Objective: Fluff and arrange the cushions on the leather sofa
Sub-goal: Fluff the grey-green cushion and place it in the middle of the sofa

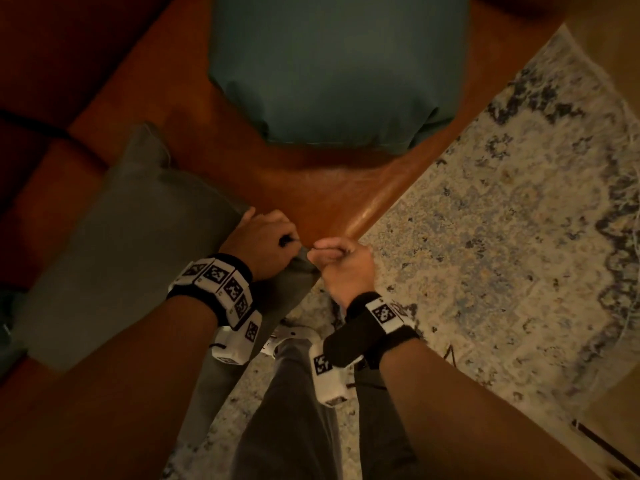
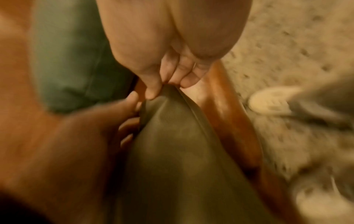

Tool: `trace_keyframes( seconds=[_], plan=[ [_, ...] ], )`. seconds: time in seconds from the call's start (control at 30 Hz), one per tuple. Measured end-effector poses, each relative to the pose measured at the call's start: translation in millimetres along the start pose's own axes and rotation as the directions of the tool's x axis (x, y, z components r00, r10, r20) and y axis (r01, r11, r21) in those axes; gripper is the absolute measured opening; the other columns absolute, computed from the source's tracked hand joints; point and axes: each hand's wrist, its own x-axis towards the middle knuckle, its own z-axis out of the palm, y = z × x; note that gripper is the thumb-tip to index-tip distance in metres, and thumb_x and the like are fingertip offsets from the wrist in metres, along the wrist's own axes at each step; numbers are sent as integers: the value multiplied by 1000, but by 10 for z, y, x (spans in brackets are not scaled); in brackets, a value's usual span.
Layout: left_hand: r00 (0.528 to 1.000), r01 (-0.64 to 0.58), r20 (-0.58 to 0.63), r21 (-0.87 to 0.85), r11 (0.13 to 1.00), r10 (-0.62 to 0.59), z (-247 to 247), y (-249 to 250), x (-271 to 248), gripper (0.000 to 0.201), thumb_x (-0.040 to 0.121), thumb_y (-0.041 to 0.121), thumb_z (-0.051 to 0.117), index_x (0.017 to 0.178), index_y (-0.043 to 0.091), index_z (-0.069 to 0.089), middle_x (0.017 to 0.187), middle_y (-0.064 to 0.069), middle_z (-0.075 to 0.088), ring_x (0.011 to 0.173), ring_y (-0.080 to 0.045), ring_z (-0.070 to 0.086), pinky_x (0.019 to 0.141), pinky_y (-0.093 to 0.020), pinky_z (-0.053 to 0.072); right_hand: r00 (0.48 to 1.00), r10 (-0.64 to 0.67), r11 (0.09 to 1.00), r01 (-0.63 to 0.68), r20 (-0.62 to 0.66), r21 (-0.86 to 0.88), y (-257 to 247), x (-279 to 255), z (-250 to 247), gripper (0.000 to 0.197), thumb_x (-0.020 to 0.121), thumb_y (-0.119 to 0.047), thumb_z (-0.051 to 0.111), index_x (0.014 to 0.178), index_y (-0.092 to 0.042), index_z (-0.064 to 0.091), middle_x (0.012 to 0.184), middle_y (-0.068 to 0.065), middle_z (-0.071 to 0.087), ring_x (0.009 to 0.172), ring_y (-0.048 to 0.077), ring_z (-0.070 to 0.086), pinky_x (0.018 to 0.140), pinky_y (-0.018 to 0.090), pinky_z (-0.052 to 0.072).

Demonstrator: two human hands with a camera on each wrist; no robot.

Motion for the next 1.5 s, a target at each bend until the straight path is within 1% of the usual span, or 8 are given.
trace_keyframes(
  seconds=[0.17,0.3,0.67,0.83,1.03,1.2,1.37,1.5],
  plan=[
    [998,-44,-40,71,997,46,20,53,-69,5,89,31,61,91,30,56,107,9,55,108,-17,50,117,-42,9,848,387,909,-416,362,1,-81,84,-7,24,96,-21,60,77,-24,74,88,0,69,85,20,61,71,30,44],
    [992,-48,-104,156,987,64,91,80,-91,9,92,26,57,98,31,60,113,9,56,111,-17,51,117,-40,12,717,441,895,-307,541,-322,-489,246,23,22,101,-8,43,86,-19,55,75,0,50,69,11,46,60,22,38],
    [993,22,-117,240,971,7,224,149,-140,27,94,40,51,117,28,56,118,4,58,116,-18,50,118,-41,18,997,16,839,31,81,-543,-372,94,-129,9,83,-12,61,80,-15,69,91,5,69,82,23,65,78,29,55],
    [973,18,-228,224,974,35,207,146,-119,20,95,29,47,107,25,64,109,2,60,107,-22,53,113,-40,23,851,459,884,-465,253,-39,-84,24,-166,12,91,-27,65,97,-17,68,98,2,73,96,20,65,87,37,50],
    [977,0,-209,230,973,50,155,107,-82,20,97,29,46,107,26,63,108,2,60,108,-24,52,113,-41,22,723,401,821,-555,562,129,-121,1,-83,18,98,-16,46,109,-21,60,113,1,60,118,21,53,98,42,40],
    [979,-22,-193,241,970,71,129,65,-70,19,97,30,45,108,27,61,108,3,58,107,-22,51,111,-40,23,778,420,886,-462,467,-28,-141,57,2,26,101,-16,49,76,-25,48,92,0,55,104,24,51,87,39,47],
    [983,-30,-168,256,966,75,170,72,-99,22,98,33,43,108,29,62,110,4,58,108,-21,51,113,-39,21,867,406,913,-396,289,-96,-66,144,-108,22,100,-9,45,85,-22,56,88,1,65,77,16,64,77,34,49],
    [984,-26,-165,231,972,65,220,117,-128,23,99,31,42,108,29,63,111,5,58,109,-19,51,115,-39,19,914,372,928,-363,160,-86,6,146,-163,19,83,-13,54,76,-27,65,99,6,71,98,30,70,86,43,57]
  ],
)
